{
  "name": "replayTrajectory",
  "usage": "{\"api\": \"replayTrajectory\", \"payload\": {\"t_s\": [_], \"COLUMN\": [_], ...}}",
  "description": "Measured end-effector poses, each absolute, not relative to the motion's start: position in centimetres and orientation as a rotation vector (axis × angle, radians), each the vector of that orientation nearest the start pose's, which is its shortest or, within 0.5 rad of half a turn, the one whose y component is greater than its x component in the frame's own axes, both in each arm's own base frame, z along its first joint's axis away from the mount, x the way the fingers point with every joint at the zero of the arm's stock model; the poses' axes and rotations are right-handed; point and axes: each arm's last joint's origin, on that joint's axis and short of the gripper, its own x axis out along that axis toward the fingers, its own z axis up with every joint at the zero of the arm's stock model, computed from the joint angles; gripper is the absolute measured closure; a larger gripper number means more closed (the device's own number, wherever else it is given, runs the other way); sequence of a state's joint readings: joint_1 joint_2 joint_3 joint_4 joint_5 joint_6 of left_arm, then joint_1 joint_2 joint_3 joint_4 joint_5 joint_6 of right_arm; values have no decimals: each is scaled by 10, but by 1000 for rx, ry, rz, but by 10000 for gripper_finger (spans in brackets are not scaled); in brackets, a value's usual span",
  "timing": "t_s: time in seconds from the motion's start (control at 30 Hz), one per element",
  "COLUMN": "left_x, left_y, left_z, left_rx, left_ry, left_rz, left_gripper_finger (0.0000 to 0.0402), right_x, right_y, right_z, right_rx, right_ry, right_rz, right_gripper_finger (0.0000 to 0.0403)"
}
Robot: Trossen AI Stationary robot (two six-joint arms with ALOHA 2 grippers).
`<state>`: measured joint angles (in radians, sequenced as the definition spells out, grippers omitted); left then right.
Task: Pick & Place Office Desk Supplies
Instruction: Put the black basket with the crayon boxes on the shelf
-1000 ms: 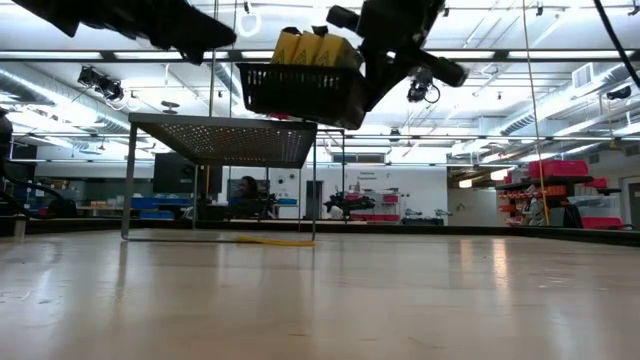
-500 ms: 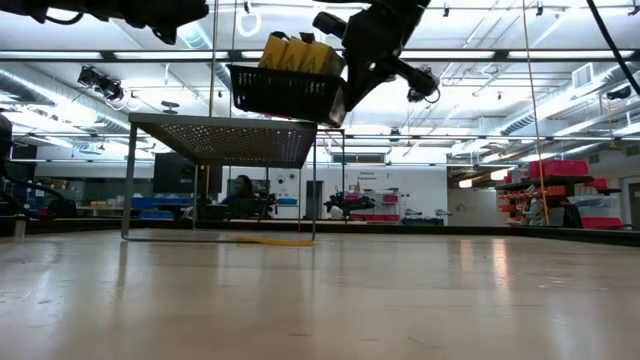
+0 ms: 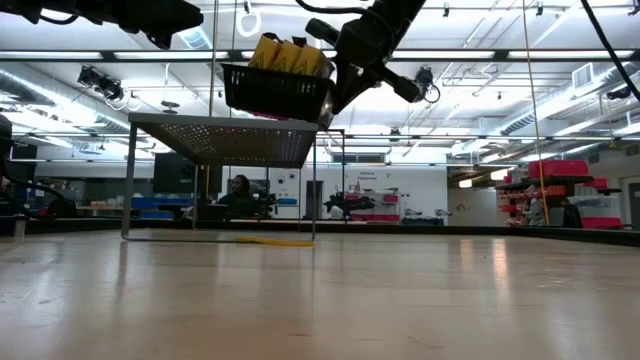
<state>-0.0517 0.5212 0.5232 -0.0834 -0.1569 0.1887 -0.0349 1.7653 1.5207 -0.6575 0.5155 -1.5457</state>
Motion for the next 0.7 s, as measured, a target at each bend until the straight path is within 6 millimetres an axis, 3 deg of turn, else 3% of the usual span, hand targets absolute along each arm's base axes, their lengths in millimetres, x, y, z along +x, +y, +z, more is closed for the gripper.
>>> {"api": "replayTrajectory", "payload": {"t_s": [0.27, 0.7], "left_x": [132, 132], "left_y": [-2, -2], "left_z": [287, 287], "left_rx": [187, 187], "left_ry": [94, 94], "left_rz": [97, 97], "left_gripper_finger": [318, 318], "right_x": [380, 384], "right_y": [-33, -34], "right_z": [288, 292], "right_rx": [-1599, -1572], "right_ry": [1117, 1106], "right_rz": [290, 177], "right_gripper_finger": [394, 342]}}
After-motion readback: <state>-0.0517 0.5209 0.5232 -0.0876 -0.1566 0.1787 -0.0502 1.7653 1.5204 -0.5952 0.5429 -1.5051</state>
